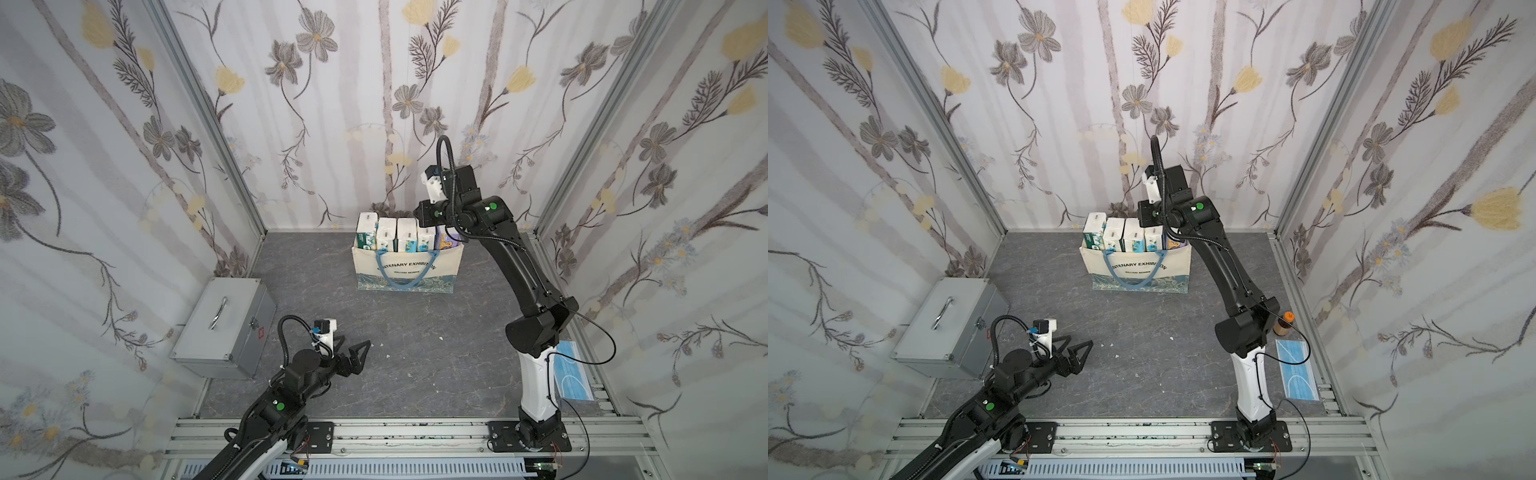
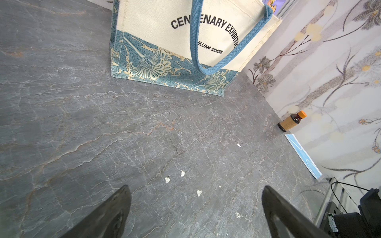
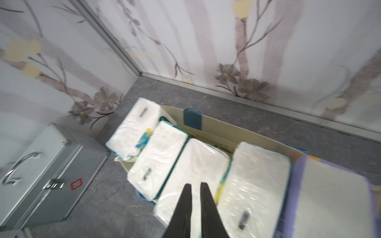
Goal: Put tissues into the canvas bag
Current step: Place the pack of facial tissues in the canvas bag, then adjust the pack of facial tissues in the canvas bag.
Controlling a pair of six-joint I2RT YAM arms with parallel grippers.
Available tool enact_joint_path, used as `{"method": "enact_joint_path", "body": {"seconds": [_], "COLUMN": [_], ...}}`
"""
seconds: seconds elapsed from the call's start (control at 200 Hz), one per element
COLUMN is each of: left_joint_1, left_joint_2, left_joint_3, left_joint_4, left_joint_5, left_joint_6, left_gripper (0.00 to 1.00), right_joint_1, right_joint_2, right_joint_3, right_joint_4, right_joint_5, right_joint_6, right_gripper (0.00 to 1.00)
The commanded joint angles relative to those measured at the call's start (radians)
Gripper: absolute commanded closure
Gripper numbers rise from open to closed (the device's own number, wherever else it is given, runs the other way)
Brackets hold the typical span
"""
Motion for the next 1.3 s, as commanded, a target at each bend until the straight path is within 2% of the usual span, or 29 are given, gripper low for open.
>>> {"method": "enact_joint_path", "body": {"seconds": [0.0,0.155,0.255,0.405,0.55,0.645,0.72,0.814,0.844,0.884,0.959,1.089,1.214,1.294], "left_joint_1": [0.0,0.0,0.0,0.0,0.0,0.0,0.0,0.0,0.0,0.0,0.0,0.003,0.019,0.036], "left_joint_2": [-0.001,-0.022,-0.056,-0.104,-0.11,-0.065,0.034,0.233,0.299,0.391,0.548,0.758,0.957,1.071], "left_joint_3": [0.006,0.01,0.009,0.006,0.001,0.021,0.076,0.215,0.266,0.334,0.468,0.755,1.127,1.346], "left_joint_4": [0.019,-0.003,-0.025,-0.052,-0.051,-0.011,0.039,0.076,0.078,0.093,0.123,0.104,-0.08,-0.241], "left_joint_5": [-0.004,-0.002,0.002,-0.002,-0.007,-0.025,-0.031,-0.034,-0.027,-0.007,0.018,0.023,0.039,-0.003], "left_joint_6": [-0.003,-0.003,-0.004,-0.004,-0.008,-0.041,-0.074,-0.077,-0.074,-0.068,-0.078,-0.065,-0.001,0.082], "left_gripper": [0.0,0.0,0.0,0.0,0.0,0.09,0.16,0.19,0.26,0.46,1.0,1.0,1.0,1.0], "right_joint_1": [-0.01,-0.059,-0.061,-0.043,-0.038,-0.039,-0.039,-0.04,-0.042,-0.046,-0.063,-0.097,-0.149,-0.176], "right_joint_2": [0.032,0.145,0.171,0.12,0.042,-0.031,-0.098,-0.208,-0.247,-0.285,-0.347,-0.397,-0.339,-0.308], "right_joint_3": [-0.012,-0.027,-0.089,-0.186,-0.192,-0.192,-0.204,-0.307,-0.35,-0.402,-0.478,-0.581,-0.533,-0.503], "right_joint_4": [0.134,0.161,0.195,0.252,0.266,0.253,0.229,0.251,0.265,0.271,0.267,0.276,0.225,0.213], "right_joint_5": [-0.114,-0.256,-0.318,-0.298,-0.283,-0.254,-0.239,-0.206,-0.195,-0.182,-0.164,-0.147,-0.237,-0.279], "right_joint_6": [0.076,0.239,0.277,0.276,0.27,0.244,0.216,0.183,0.178,0.168,0.152,0.129,0.153,0.169], "right_gripper": [0.87,0.93,0.93,0.92,0.92,0.92,0.92,0.93,0.93,0.93,0.94,0.95,0.95,0.95]}}
